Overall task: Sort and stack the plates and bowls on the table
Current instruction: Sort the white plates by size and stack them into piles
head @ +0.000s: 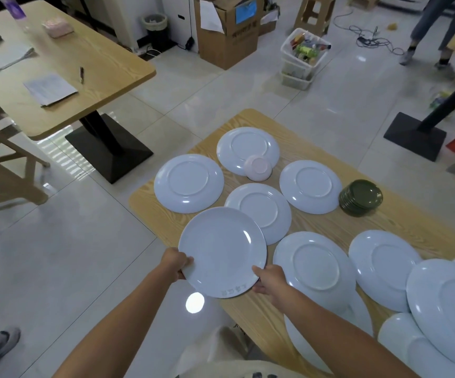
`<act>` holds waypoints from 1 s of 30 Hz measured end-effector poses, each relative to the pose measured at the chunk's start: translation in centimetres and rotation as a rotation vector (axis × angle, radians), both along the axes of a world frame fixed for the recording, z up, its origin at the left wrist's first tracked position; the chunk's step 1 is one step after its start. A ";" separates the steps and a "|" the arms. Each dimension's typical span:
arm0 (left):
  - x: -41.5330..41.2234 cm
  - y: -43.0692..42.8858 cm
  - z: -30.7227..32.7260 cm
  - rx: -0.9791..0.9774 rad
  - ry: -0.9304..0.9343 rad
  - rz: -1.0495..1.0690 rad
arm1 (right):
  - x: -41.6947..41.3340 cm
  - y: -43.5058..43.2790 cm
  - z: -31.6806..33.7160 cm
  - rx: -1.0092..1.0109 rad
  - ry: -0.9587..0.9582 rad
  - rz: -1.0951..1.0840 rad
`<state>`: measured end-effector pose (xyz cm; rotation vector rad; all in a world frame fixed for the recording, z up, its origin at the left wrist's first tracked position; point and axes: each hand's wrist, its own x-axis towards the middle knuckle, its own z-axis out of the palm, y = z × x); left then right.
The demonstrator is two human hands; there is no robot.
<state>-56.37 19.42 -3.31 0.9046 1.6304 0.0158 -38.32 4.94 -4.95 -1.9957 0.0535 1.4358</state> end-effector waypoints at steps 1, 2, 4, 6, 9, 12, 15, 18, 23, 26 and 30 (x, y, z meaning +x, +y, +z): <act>0.3 0.1 -0.1 -0.002 -0.002 -0.002 | 0.1 0.0 0.1 0.009 0.004 -0.022; 0.6 0.2 -0.1 -0.001 -0.003 -0.005 | 0.2 0.0 0.1 0.018 0.005 -0.039; 1.1 0.4 -0.3 0.008 -0.003 -0.012 | 0.4 0.0 0.3 0.033 0.004 -0.056; 1.6 0.8 -0.4 0.022 0.003 -0.023 | 0.5 0.1 0.4 0.043 0.017 -0.078; 2.1 1.2 -0.3 0.031 0.015 -0.049 | 0.6 0.0 0.5 0.054 0.040 -0.095; 1.9 1.1 -0.2 0.002 0.027 -0.075 | 0.3 -0.3 0.9 0.047 0.058 -0.097; 0.9 0.6 -0.4 -0.023 0.057 -0.121 | -0.5 -0.7 1.6 -0.004 0.086 -0.097; -0.2 -0.1 -0.7 -0.033 0.088 -0.137 | -1.3 -1.0 2.2 -0.060 0.113 -0.097; -0.4 -0.7 -0.9 -0.004 0.105 -0.112 | -1.5 -1.2 3.0 -0.076 0.155 -0.146; 0.5 -0.5 -0.6 0.015 0.120 -0.106 | -1.2 -1.5 2.7 -0.024 0.163 -0.162; 1.6 -0.2 -0.4 0.044 0.133 -0.126 | -0.9 -1.9 2.0 0.025 0.141 -0.180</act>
